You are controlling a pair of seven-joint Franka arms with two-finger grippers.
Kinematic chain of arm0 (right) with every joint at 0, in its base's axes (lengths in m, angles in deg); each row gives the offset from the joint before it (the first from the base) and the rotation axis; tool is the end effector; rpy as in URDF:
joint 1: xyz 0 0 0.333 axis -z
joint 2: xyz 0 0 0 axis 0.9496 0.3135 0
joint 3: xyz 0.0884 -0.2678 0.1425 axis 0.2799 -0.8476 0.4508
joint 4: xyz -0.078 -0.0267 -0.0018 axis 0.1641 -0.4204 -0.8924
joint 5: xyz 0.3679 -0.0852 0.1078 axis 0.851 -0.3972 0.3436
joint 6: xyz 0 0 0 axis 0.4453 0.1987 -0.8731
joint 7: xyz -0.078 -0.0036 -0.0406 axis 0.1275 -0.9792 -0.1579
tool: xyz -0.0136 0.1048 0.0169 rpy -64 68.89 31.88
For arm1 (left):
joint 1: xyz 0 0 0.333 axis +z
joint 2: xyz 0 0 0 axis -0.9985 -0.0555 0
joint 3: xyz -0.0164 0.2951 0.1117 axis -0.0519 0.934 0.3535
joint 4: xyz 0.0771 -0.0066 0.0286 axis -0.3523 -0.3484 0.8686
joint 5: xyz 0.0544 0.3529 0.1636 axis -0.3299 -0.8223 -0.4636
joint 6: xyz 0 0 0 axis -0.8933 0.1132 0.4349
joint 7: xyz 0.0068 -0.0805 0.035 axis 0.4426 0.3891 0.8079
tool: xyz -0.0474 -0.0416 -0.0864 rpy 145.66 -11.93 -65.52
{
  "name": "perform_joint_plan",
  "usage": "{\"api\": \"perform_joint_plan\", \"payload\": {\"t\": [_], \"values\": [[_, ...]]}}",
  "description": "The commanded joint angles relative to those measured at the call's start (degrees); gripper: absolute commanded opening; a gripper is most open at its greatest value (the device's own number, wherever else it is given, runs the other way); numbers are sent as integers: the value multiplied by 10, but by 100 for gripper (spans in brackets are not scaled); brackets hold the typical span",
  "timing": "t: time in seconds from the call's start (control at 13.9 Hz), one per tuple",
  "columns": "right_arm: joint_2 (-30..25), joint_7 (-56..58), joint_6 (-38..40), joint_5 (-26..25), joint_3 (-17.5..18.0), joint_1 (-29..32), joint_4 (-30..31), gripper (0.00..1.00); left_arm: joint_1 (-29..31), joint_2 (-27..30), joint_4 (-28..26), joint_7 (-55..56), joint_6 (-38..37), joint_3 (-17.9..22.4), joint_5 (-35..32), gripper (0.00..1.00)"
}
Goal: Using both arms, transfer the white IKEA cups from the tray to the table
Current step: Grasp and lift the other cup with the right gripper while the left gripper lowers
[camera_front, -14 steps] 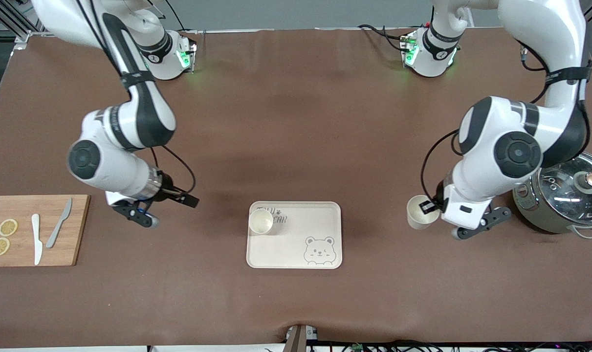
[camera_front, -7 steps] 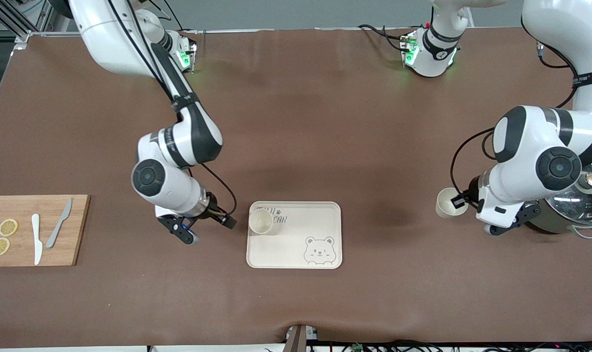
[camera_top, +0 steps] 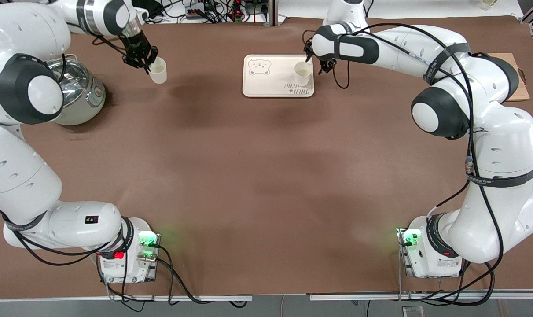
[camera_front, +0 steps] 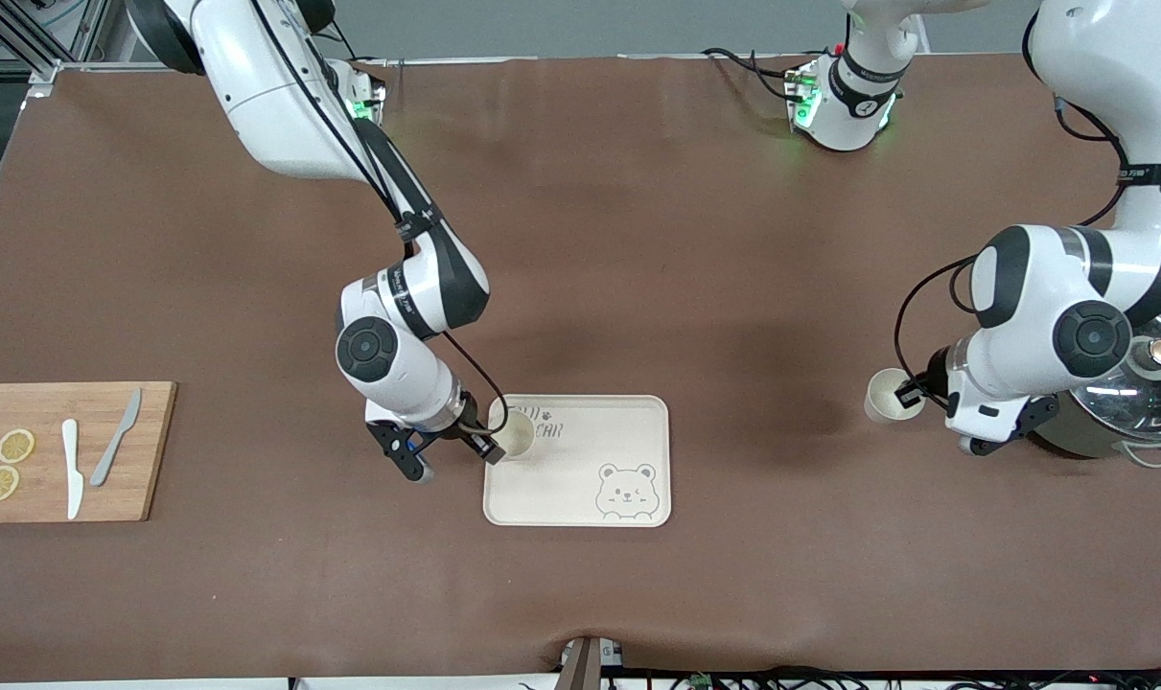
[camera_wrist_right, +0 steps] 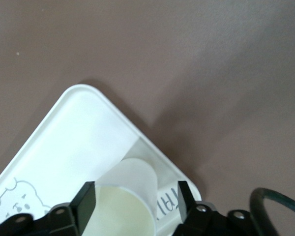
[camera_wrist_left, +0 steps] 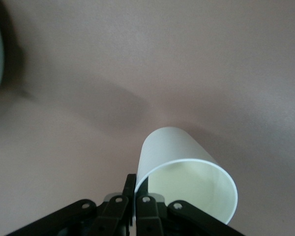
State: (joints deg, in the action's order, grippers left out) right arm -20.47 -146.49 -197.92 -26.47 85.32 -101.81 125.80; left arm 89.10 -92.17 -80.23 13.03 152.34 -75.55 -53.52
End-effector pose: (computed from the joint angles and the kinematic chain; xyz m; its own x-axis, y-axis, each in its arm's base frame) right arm 0.6546 0.3439 0.2626 0.6990 -0.7113 -0.0746 -0.7098 -0.6771 -0.1944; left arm 0.6273 -0.0465 0.3117 0.8776 0.4696 -0.0963 0.4634 -0.8825 -0.0800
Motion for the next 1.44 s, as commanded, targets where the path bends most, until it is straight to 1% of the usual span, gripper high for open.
{"api": "perform_joint_plan", "payload": {"t": [0.0, 0.07, 0.14, 0.22, 0.29, 0.36, 0.57, 0.72, 0.86, 0.93, 1.0, 1.08, 1.15, 1.22, 1.29, 1.36], "values": [[4, -15, 8, 4, 0, -11, -11, 52, 10, 16, -43, -8, 46, -4, 9, 0], [5, -15, 11, 4, -1, -15, -7, 38, 12, 15, -43, -8, 47, -5, 9, 0], [9, -16, 10, 4, -1, -20, -2, 29, 12, 12, -41, -8, 51, -5, 10, 0], [16, -17, 7, 2, -1, -23, -3, 18, 12, 5, -41, -8, 57, -6, 10, 0], [16, -16, 6, 1, -1, -24, -3, 10, 13, -1, -42, -13, 59, -6, 19, 0], [16, -16, 8, 1, -1, -24, -2, 0, 13, -4, -41, -30, 60, -6, 36, 0], [11, -12, 16, 2, -1, -16, -4, 0, 28, -11, -36, -84, 69, -5, 105, 0], [-3, -11, 67, 5, -2, -4, -17, 0, 29, -20, -35, -101, 74, -4, 109, 0], [-30, 11, 143, -2, -7, 17, -30, 0, 30, -29, -41, -103, 103, -3, 106, 0], [-54, 64, 178, -6, -7, 36, -20, 0, 30, -36, -40, -103, 111, -3, 106, 0], [-85, 128, 199, -5, -7, 66, 5, 0, 31, -44, -36, -103, 114, -3, 106, 0], [-112, 174, 201, -2, -6, 88, 33, 0, 37, -45, -35, -103, 121, -3, 106, 2], [-136, 203, 201, -2, -7, 96, 66, 0, 40, -52, -35, -104, 126, -3, 105, 13], [-156, 231, 198, -2, -7, 113, 98, 0, 40, -53, -34, -104, 130, -3, 106, 28], [-178, 283, 193, -3, -7, 135, 130, 0, 40, -55, -34, -104, 133, -3, 106, 52], [-202, 339, 174, -3, -7, 149, 169, 0, 39, -55, -34, -103, 133, -3, 106, 81]]}}
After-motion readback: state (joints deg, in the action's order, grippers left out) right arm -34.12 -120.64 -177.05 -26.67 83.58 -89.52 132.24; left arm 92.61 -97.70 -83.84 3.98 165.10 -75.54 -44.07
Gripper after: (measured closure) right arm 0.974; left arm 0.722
